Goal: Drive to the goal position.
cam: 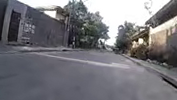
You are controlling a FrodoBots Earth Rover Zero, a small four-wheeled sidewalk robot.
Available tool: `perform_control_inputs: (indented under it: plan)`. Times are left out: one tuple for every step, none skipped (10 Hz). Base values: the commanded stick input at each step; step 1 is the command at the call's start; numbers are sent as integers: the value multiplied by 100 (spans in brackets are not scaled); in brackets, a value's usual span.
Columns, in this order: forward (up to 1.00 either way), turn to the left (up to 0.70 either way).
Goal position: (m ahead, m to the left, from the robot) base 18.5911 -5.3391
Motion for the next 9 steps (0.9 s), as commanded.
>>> perform_control_inputs:
  plan:
    - [100,-1]
    - [100,-27]
    - [100,-31]
    - [100,-33]
    - [100,-36]
    - [100,-36]
    - [100,-36]
    - [100,-36]
    - [100,-36]
